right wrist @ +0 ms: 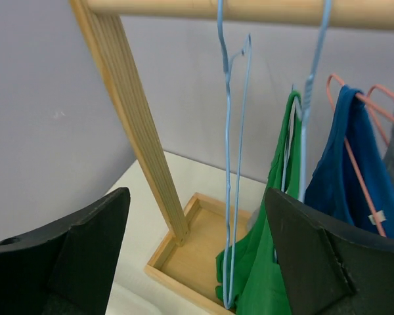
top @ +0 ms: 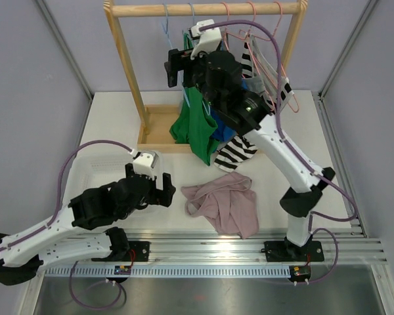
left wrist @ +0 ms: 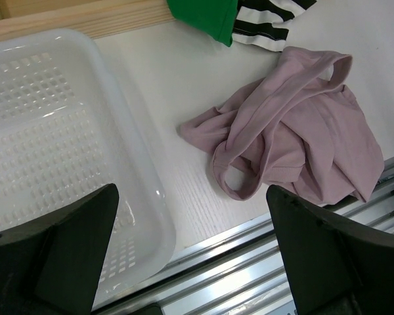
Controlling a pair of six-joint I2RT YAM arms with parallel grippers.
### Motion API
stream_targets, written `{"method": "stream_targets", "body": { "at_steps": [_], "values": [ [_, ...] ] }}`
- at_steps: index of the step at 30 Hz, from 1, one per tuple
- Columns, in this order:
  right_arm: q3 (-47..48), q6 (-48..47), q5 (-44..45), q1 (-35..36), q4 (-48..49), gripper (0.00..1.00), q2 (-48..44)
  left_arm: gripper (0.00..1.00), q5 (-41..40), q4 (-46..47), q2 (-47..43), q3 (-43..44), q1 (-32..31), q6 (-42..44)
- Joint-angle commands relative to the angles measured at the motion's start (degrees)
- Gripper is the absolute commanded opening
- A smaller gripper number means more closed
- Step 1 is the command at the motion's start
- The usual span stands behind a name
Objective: Remove the tank top from the hanger
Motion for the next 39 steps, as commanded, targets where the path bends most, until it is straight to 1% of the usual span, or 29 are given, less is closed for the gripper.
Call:
{"method": "stream_targets", "body": {
  "at_steps": [1,2,3,4,5,6,7,8,10,11,12,14,16,17,20,25,28,31,32,33,34,39],
  "values": [
    [-2.4,0.9,-3.9,0.5,0.4,0.92,-11.3,0.99,2.1,7.8,3.0,3.1,-0.2,1.5],
    [-5.9,0.9,-4.2,0.5,0.3,0.93,-13.2,0.99,2.7,8.6,3.7,3.5,-0.3,1.6],
    [-8.0,1.0,-4.5,0.5,0.4,0.96,-17.4,0.99,3.9,10.1,5.0,3.7,-0.3,1.9],
    [-10.3,1.1,-4.7,0.5,0.7,0.98,-19.7,0.99,4.3,10.8,5.5,3.9,-0.3,1.9],
    [-15.2,1.3,-4.7,0.5,0.8,0.99,-22.0,0.99,4.6,11.5,6.1,4.0,-0.4,2.0],
    [-17.5,1.5,-4.7,0.5,0.5,1.00,-26.5,0.99,5.1,12.8,7.0,4.1,-0.6,2.1],
    [-19.5,1.7,-4.8,0.5,-0.2,0.99,-28.5,0.99,5.2,13.2,7.4,4.2,-0.9,2.1],
    [-23.7,2.0,-5.2,0.5,-2.0,1.00,-30.8,0.99,5.3,13.6,7.8,4.2,-0.9,2.0],
    [-28.2,3.0,-5.3,0.5,-3.6,0.99,-37.1,0.99,5.4,14.6,8.7,4.1,-1.3,1.9],
    [-33.1,3.0,-6.0,0.6,-4.5,1.00,-39.2,0.99,5.4,14.9,8.9,4.0,-1.3,1.9],
    [-35.5,3.0,-7.1,0.5,-4.8,0.99,-43.0,0.99,5.5,15.5,9.2,3.9,-1.4,1.7],
    [-41.3,3.1,-7.0,0.5,-6.3,0.99,-46.3,0.99,5.6,15.8,9.6,3.9,-1.5,1.7],
    [-44.3,3.9,-5.5,0.5,-8.0,0.99,-50.1,0.99,6.0,15.9,10.0,3.6,-1.6,1.5],
    [-46.7,4.2,-5.3,0.5,-10.5,0.99,-51.0,0.99,6.4,16.1,10.2,3.6,-1.6,1.3],
    [-50.1,8.1,-2.7,0.5,-16.8,0.99,-53.4,0.99,7.3,16.5,11.1,3.6,-1.8,1.2],
    [-60.9,15.1,1.5,0.5,-20.1,0.99,-61.9,0.99,7.0,17.7,15.0,4.7,-3.0,0.7],
    [-65.2,17.7,2.8,0.5,-21.5,1.00,-68.7,0.99,6.5,19.8,20.0,5.0,-3.9,0.4],
    [-67.5,19.1,2.0,0.5,-23.0,0.99,-75.3,0.99,6.7,23.7,25.8,4.7,-4.8,0.9],
    [-67.9,19.3,1.8,0.5,-23.4,0.99,-78.3,0.99,7.2,26.8,27.3,4.4,-4.9,1.5],
    [-68.1,19.6,1.4,0.5,-23.7,0.99,-79.6,0.99,7.5,28.4,28.7,3.5,-4.9,1.7],
    [-68.5,19.7,1.1,0.5,-24.5,1.00,-80.8,0.99,7.9,30.9,32.3,3.4,-4.9,2.1],
    [-68.6,19.7,0.0,0.5,-27.3,1.00,-85.5,0.99,9.1,35.3,44.2,4.7,-4.9,2.0]
  ]
}}
